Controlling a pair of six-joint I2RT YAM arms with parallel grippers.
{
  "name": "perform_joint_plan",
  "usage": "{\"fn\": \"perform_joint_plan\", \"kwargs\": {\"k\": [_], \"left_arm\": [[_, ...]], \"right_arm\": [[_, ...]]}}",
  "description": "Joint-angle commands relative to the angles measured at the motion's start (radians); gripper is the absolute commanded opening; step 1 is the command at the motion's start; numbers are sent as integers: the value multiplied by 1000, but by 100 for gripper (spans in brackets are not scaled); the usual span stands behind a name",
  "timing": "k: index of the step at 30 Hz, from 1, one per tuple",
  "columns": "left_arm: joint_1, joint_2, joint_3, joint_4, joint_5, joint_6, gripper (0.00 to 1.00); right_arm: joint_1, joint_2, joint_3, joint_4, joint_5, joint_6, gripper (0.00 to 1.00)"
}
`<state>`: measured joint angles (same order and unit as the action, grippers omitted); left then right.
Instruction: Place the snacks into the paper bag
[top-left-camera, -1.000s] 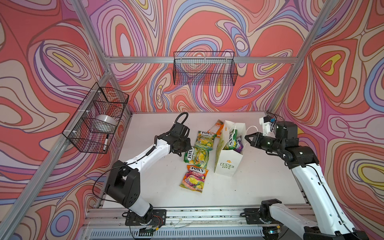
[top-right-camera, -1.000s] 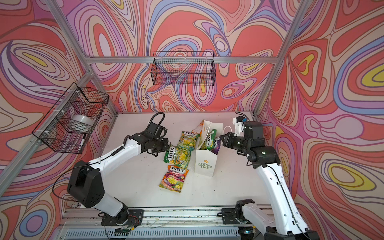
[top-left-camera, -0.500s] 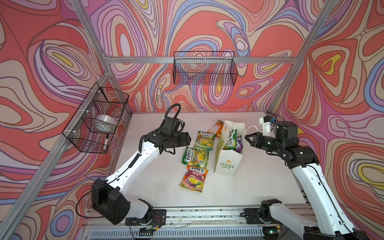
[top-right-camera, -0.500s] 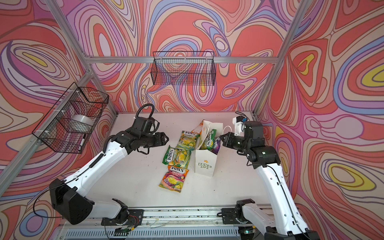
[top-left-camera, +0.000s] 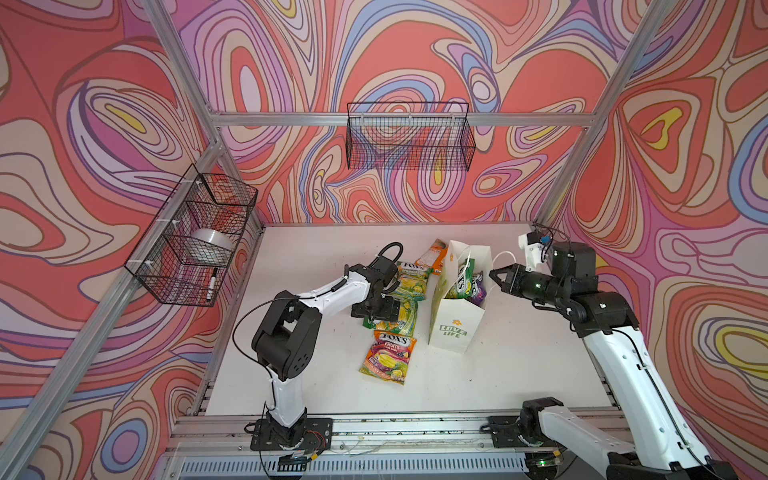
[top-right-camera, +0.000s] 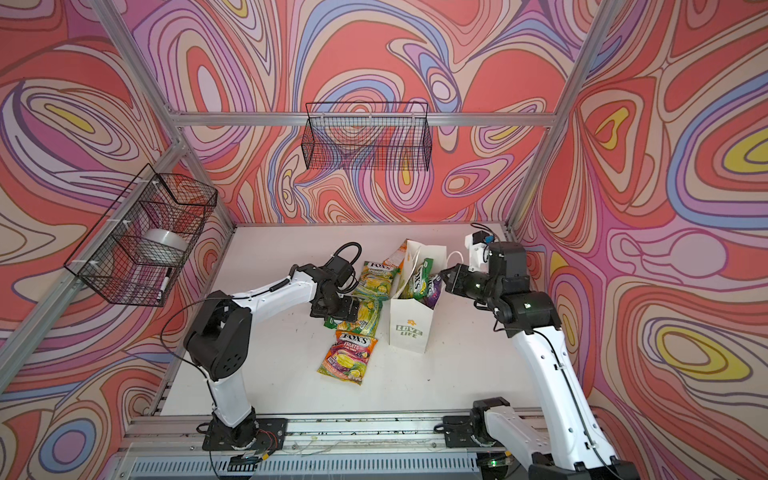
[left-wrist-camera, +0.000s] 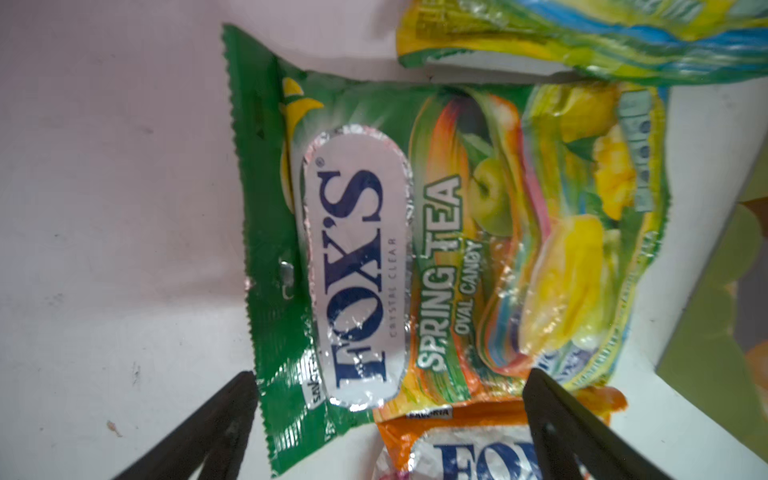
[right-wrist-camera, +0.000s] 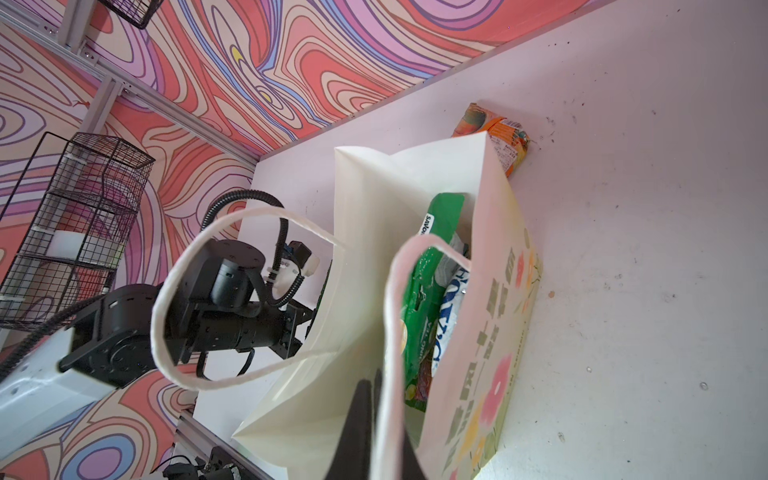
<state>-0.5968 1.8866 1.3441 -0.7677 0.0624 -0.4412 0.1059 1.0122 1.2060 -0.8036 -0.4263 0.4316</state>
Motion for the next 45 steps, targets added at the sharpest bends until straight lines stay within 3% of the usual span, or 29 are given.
{"fn": "perform_joint_plan", "kwargs": {"k": [1, 8, 11, 28, 38, 45], "left_arm": [[-12, 30, 38, -10, -13, 13, 100], [-23, 99, 43, -26, -105, -28, 99], [-23, 112, 34, -29, -133, -43, 94], [14, 57, -9, 13, -147, -100, 28], [54, -68, -52, 37, -61, -121, 12], [65, -245, -76, -9, -142, -138, 9]], "right_arm": [[-3, -26, -2, 10, -12, 2, 0], [-3, -29, -6, 11, -11, 2, 0], [-3, -29, -8, 13, -11, 2, 0], [-3, -36, 7, -3, -3, -6, 0], [-3, -39, 9, -8, 3, -10, 0], [-4, -37, 20, -15, 5, -15, 0]]}}
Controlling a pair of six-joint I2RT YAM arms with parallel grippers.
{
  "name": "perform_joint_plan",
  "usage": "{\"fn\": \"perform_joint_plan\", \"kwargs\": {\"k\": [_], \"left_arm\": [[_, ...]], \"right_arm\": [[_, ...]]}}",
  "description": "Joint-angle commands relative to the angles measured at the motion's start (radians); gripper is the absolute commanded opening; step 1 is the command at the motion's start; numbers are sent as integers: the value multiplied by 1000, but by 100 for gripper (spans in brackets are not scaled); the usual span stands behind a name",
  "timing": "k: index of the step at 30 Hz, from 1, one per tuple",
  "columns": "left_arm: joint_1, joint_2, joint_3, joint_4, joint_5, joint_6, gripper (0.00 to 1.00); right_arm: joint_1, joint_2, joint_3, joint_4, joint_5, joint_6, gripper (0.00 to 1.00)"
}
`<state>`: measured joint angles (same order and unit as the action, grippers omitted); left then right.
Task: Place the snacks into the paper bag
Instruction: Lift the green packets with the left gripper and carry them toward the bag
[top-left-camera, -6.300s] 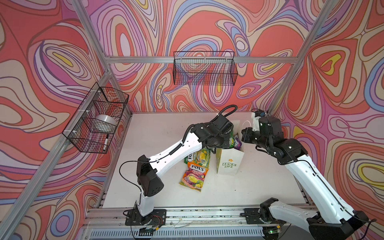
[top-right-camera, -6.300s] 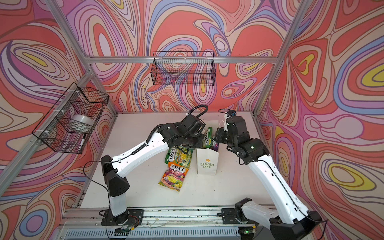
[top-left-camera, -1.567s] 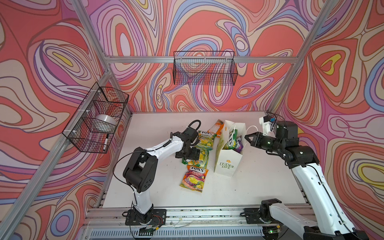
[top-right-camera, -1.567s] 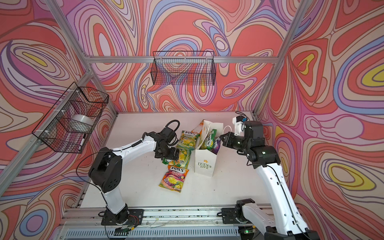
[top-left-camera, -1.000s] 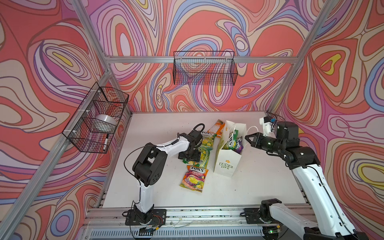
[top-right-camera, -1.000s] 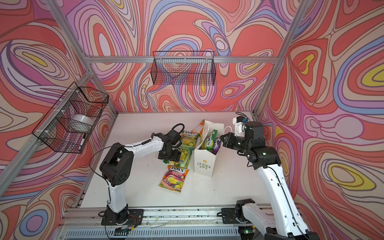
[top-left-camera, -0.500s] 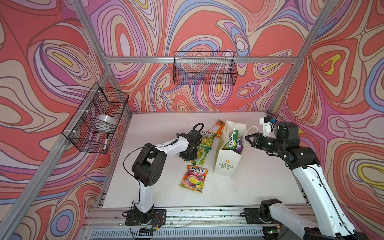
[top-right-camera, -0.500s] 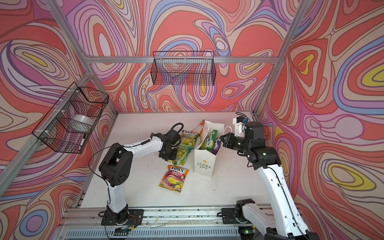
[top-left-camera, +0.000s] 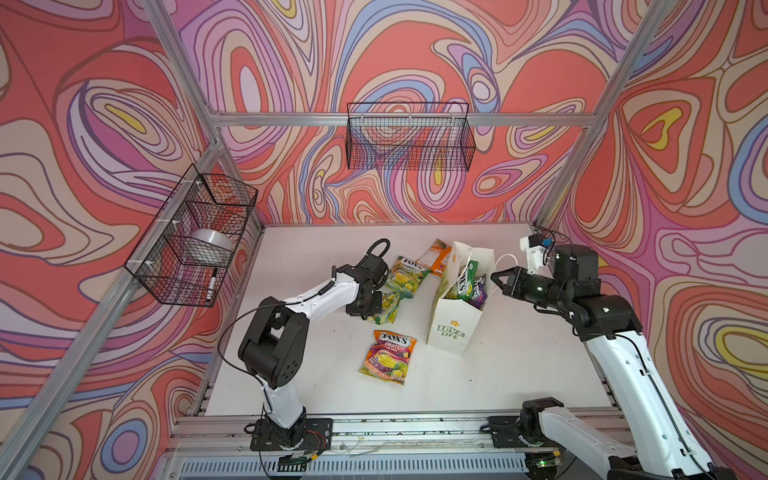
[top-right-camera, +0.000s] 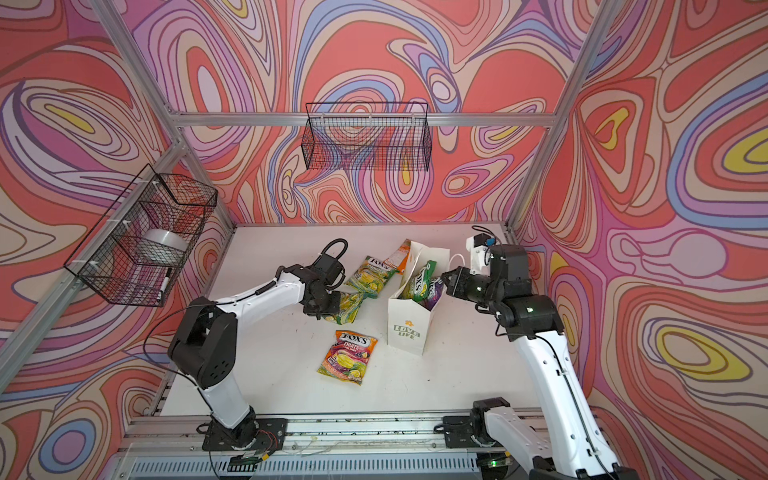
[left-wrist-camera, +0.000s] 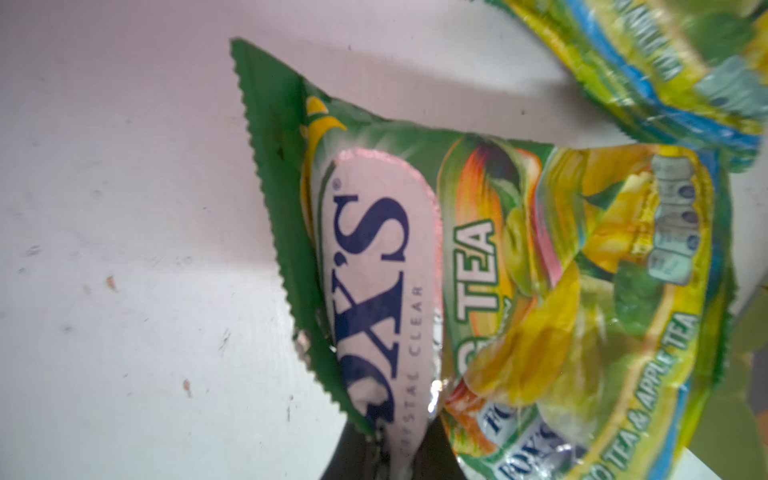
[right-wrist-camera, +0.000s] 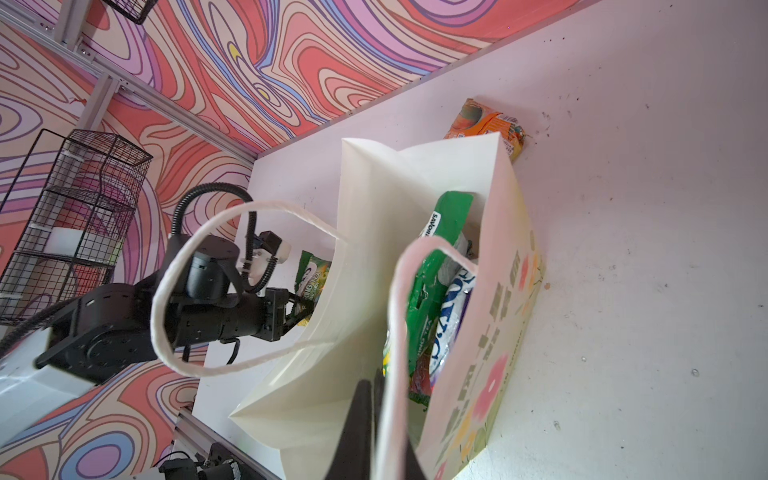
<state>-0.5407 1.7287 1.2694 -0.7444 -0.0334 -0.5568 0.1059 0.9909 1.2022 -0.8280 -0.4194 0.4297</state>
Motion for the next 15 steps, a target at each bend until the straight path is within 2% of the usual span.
{"fn": "perform_joint_plan", "kwargs": {"k": [1, 6, 10, 15], "left_arm": [[10, -110, -1, -41, -51, -21, 8], [10, -232, 43, -110, -87, -25, 8], [2, -339, 118, -124, -26, -28, 8], [-98, -387, 310, -162, -48, -20, 8]], "right_arm": [[-3, -15, 26, 9, -2, -14, 0], [-3, -8, 35, 11, -3, -19, 0], [-3, 4, 49, 7, -1, -26, 0], [-3, 9, 59, 1, 1, -32, 0]]}}
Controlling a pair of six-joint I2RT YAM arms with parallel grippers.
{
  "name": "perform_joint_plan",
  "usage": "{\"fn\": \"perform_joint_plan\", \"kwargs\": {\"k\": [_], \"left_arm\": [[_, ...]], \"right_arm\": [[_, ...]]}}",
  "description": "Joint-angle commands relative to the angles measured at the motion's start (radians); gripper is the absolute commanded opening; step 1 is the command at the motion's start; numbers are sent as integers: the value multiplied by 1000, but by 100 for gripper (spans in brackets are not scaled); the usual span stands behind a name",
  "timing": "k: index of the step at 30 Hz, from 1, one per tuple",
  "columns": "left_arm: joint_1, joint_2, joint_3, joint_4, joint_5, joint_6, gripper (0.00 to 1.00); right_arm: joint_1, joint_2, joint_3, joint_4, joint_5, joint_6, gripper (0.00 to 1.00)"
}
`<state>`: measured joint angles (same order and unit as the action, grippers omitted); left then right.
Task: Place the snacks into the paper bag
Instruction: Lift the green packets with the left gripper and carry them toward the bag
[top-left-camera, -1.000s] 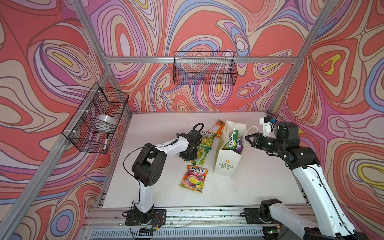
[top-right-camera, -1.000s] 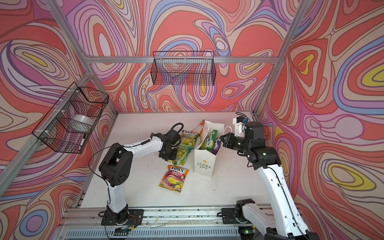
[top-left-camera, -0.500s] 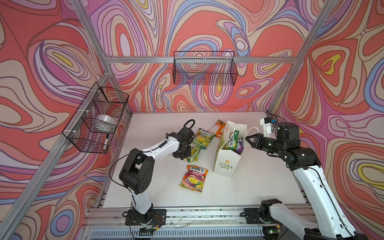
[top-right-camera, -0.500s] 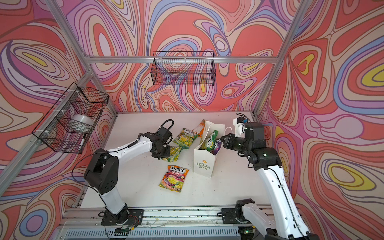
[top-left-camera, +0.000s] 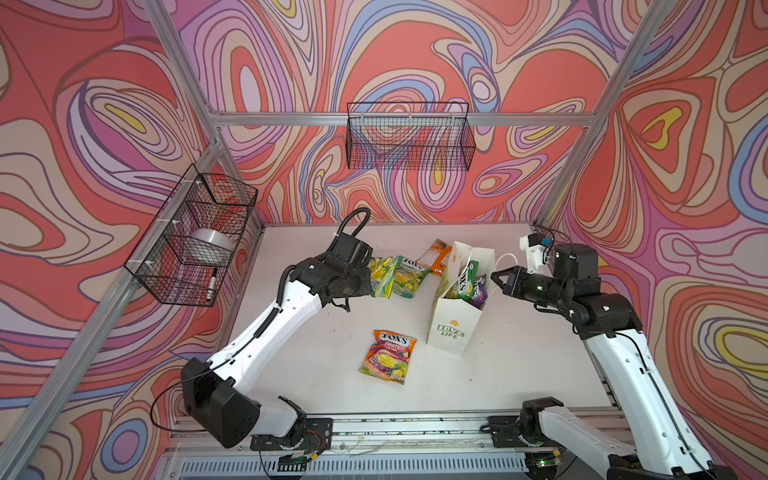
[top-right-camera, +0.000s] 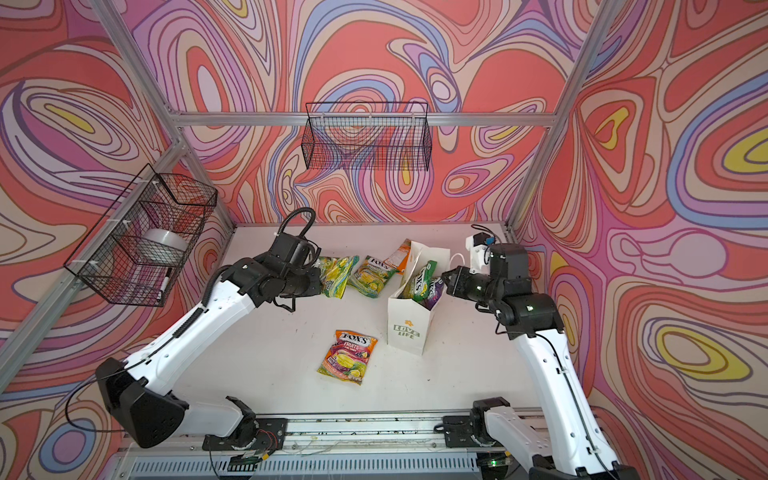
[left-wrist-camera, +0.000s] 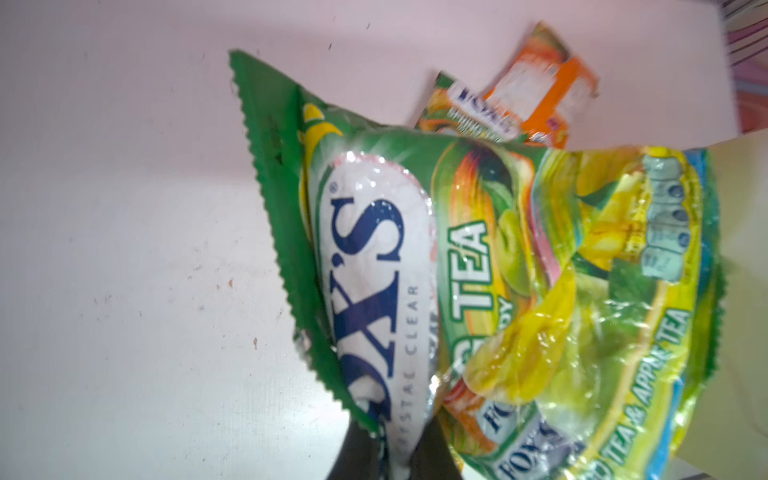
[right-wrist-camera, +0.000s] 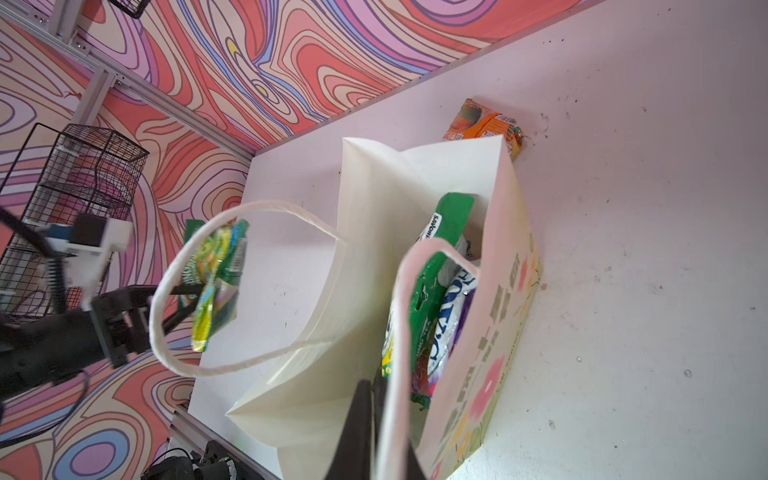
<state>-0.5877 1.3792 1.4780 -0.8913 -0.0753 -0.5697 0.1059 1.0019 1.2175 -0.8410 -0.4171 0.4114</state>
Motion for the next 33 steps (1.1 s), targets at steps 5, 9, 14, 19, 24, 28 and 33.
{"fn": "perform_joint_plan", "kwargs": {"k": [5, 9, 14, 19, 24, 28, 33], "left_arm": [[-187, 8, 338, -17, -19, 11, 8], [-295, 89, 476, 50, 35, 9, 8], [-374, 234, 603, 134, 129, -38, 7], [-413, 354, 655, 227, 229, -115, 7], [-429, 441, 649, 280, 279, -189, 7], [-426, 474, 620, 276, 236, -213, 6], [-402, 468, 573, 237, 127, -200, 6]], "right_arm": [[-3, 10, 48, 17, -6, -16, 0], [-2, 9, 48, 22, -9, -13, 0], [-2, 10, 42, 26, -15, -10, 0], [-2, 5, 40, 27, -18, -3, 0], [-2, 5, 40, 27, -15, -7, 0], [-3, 1, 37, 26, -11, -8, 0], [-3, -7, 44, 14, -1, -16, 0]]}}
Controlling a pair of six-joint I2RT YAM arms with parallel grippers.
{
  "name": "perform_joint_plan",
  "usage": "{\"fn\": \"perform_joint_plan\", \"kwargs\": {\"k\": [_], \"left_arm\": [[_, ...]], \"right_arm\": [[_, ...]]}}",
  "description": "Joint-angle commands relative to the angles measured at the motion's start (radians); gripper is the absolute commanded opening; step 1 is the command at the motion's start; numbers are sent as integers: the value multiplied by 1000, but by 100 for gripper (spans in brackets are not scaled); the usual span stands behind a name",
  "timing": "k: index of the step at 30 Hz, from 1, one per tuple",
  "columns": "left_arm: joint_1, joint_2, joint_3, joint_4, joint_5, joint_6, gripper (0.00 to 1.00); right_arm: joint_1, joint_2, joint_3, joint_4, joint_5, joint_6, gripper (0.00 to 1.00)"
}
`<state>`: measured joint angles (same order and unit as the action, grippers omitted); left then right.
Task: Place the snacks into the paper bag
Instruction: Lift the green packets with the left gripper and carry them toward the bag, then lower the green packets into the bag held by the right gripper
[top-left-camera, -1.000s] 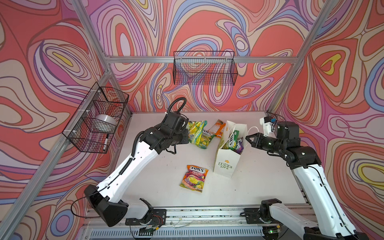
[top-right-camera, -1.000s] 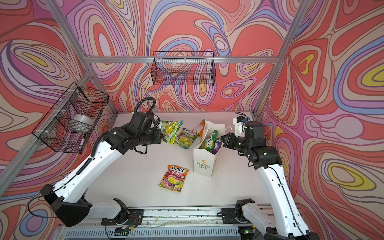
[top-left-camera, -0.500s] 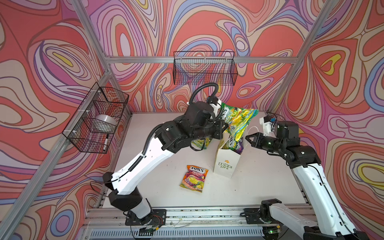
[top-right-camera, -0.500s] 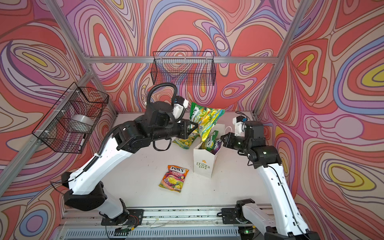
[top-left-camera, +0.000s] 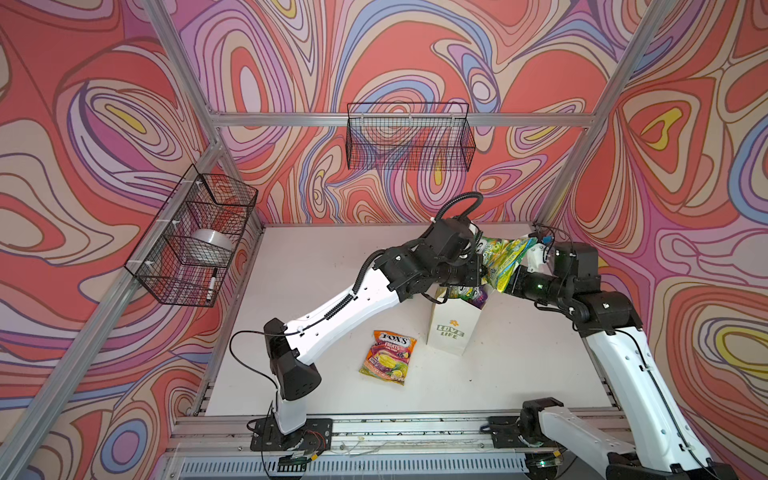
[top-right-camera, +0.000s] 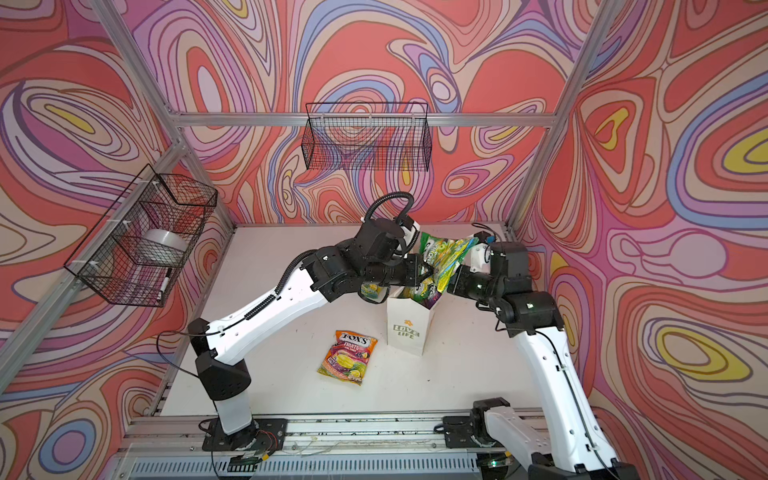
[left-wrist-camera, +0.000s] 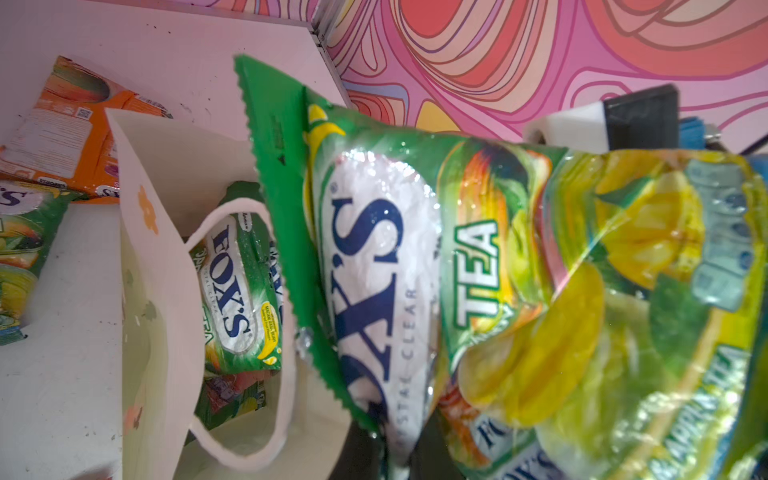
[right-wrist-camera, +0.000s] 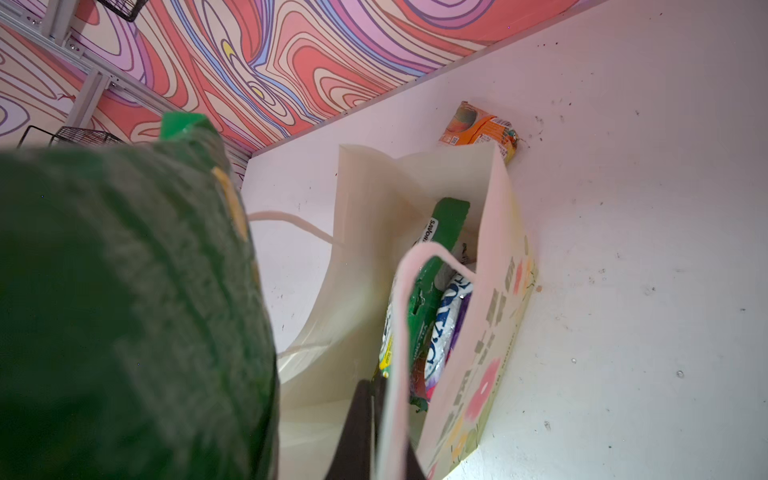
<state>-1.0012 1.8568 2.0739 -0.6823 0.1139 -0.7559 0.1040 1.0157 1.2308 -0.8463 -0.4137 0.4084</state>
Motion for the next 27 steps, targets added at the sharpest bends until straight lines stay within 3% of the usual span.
{"fn": "perform_joint_plan", "kwargs": {"k": [1, 10, 18, 27], "left_arm": [[19, -9, -27, 11, -85, -8, 7], [55, 6, -41, -67, -170, 53, 7], [35, 120, 144, -272, -333, 174, 7], [-32, 250, 354, -444, -591, 316, 7]], "right_arm": [[-1, -23, 33, 18, -2, -15, 0], [-1, -29, 39, 11, 6, -16, 0], [0, -28, 42, 12, 6, -12, 0], [0, -25, 53, 9, 8, -12, 0]]}}
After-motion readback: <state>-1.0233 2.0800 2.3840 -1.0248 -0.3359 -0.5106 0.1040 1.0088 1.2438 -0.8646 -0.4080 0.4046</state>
